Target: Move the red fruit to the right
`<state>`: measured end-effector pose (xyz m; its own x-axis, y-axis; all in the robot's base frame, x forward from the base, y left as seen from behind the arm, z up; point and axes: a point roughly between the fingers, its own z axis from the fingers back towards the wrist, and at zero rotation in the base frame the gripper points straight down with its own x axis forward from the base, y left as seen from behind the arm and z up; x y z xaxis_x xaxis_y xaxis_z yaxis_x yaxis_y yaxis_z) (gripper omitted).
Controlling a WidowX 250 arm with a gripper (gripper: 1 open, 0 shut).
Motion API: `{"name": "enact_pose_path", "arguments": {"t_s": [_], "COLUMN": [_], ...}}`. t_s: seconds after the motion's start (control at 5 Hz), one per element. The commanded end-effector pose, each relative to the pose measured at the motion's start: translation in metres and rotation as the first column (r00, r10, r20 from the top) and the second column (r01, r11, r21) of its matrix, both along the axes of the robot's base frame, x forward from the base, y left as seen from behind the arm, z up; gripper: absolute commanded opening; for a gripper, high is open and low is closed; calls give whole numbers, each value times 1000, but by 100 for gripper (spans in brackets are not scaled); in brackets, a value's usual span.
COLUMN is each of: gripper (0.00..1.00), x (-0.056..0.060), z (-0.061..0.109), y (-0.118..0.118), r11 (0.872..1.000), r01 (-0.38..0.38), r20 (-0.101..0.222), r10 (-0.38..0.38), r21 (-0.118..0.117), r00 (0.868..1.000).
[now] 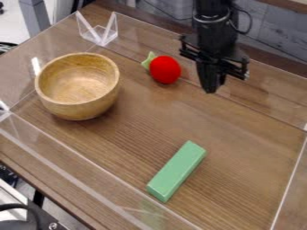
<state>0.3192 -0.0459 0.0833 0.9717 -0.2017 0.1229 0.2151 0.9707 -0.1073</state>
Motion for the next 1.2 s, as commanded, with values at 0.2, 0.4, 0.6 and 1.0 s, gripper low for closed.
{"name": "enact_pose_path", "arguments": {"t_s": [0.2,0.4,0.6,1.0], "gripper": [0,0,0,100], "x": [12,15,20,35], "z": [23,27,29,17], "y": [37,23,11,29], "r11": [988,991,994,994], "r01": [-156,-131,-106,-113], "r20": [59,61,61,52], "r10": [155,131,106,112], "r21": [4,-1,-2,6], "r00": [986,990,992,992]}}
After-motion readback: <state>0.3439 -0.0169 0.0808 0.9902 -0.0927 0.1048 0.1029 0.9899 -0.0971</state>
